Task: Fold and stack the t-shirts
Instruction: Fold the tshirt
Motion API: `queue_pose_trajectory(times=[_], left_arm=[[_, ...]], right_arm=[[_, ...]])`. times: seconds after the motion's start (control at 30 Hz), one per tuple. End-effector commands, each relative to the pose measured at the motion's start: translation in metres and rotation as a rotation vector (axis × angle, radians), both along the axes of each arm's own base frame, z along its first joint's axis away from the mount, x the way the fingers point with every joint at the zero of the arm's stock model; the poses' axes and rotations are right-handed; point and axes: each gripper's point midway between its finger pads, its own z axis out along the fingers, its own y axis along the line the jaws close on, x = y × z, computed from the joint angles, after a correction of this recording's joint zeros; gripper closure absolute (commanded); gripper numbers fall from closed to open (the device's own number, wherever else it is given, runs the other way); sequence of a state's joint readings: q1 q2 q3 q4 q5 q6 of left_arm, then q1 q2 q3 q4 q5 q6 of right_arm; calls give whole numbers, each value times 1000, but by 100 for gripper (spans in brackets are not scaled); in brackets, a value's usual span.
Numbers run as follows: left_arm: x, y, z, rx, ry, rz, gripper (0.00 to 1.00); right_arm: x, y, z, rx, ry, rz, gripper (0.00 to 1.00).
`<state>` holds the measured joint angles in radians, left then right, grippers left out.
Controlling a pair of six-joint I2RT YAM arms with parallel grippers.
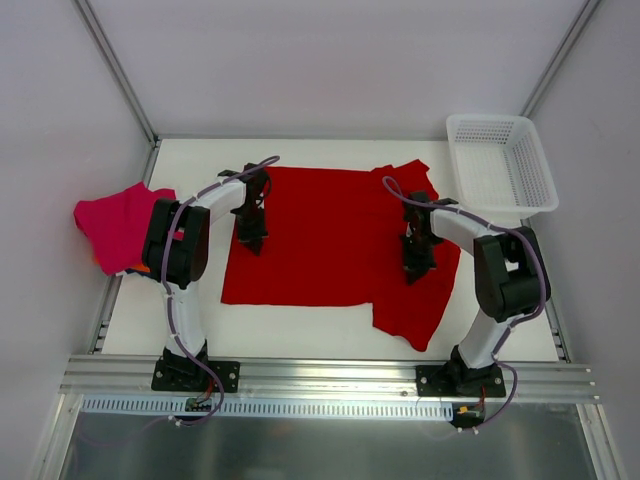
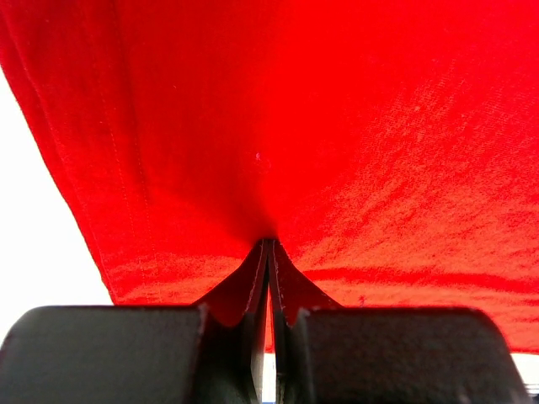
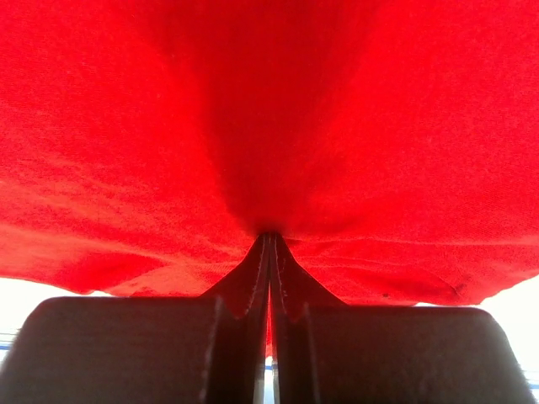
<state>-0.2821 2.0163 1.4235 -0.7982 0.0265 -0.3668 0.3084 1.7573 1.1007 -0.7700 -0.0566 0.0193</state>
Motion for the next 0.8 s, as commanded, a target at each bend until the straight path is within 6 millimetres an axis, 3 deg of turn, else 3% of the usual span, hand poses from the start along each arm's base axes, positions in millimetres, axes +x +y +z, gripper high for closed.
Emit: queue_pose_trajectory(times=[0.0,0.37,0.77], left_arm=[[-29,4,-21,17,114,-37,100],[-51,3,-21,0,184,-17,100],[-91,8,-18,3,305,19,100]], right_arm=[[-6,2,-3,-12,18,-1,99],[-23,-1,0,-20,31,13,99],[-44,-2,10,-7,32,10,100]])
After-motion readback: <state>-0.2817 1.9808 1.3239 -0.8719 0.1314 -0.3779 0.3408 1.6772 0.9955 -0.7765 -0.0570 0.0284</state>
